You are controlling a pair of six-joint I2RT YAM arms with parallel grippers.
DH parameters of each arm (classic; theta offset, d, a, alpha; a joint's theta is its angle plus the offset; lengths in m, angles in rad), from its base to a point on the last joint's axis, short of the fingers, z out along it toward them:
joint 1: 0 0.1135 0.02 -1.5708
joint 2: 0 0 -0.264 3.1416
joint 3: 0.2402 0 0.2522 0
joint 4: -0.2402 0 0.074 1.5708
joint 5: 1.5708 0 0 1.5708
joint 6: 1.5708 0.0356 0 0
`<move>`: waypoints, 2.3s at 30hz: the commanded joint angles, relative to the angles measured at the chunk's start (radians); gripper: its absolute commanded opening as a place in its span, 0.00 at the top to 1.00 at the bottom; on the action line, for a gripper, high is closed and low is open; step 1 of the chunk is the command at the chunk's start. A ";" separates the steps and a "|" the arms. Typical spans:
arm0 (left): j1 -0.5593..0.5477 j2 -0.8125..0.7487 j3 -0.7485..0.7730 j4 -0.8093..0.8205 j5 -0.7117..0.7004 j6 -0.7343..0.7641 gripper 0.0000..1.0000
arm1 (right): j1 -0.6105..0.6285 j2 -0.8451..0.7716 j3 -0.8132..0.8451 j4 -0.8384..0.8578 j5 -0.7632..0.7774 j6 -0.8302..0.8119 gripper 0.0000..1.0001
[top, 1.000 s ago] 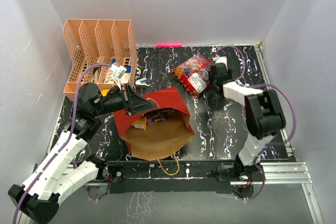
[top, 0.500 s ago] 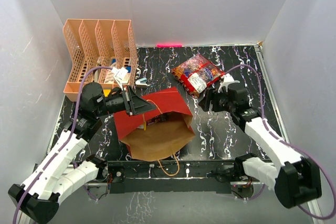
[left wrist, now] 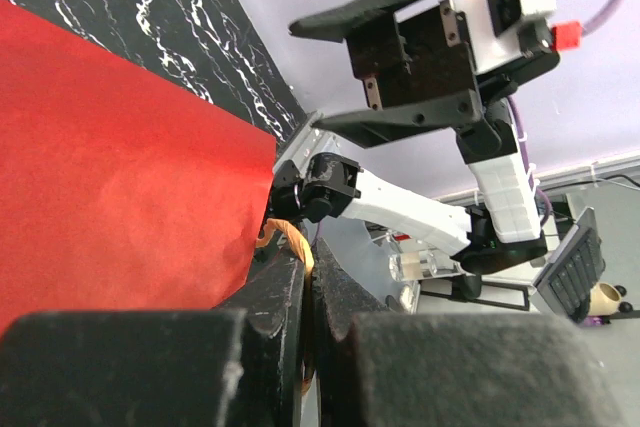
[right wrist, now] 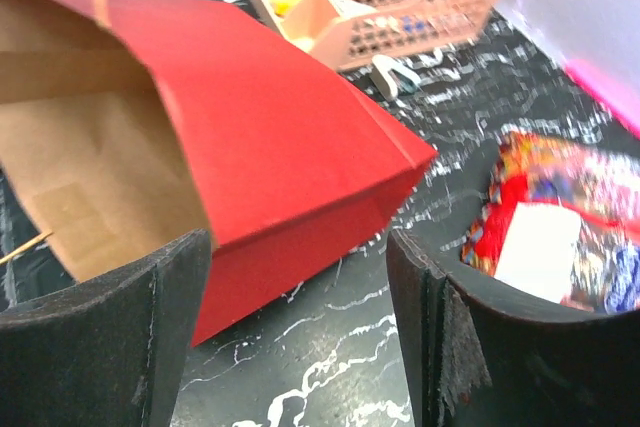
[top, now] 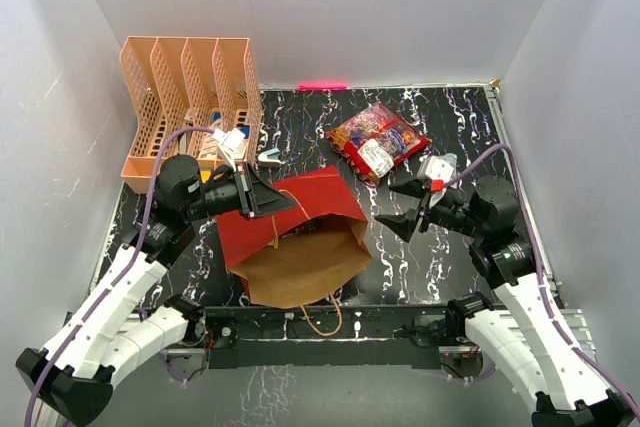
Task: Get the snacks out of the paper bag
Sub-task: Take out the snack from the paper bag.
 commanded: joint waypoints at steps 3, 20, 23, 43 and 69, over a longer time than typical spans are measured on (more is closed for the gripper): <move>-0.004 -0.022 0.048 -0.051 -0.063 0.075 1.00 | 0.009 0.051 0.098 -0.043 -0.289 -0.194 0.27; -0.004 0.038 0.155 -0.185 -0.136 0.193 1.00 | 0.686 0.237 0.170 0.140 0.157 -0.090 0.28; -0.004 0.043 0.162 -0.188 -0.133 0.195 1.00 | 0.862 0.335 0.180 0.139 0.349 -0.170 0.29; -0.004 0.011 0.175 -0.205 -0.126 0.197 1.00 | 1.007 0.883 -0.059 1.037 0.760 -0.656 0.32; -0.003 0.010 0.165 -0.181 -0.080 0.161 1.00 | 0.881 1.333 0.110 1.293 0.695 -0.673 0.19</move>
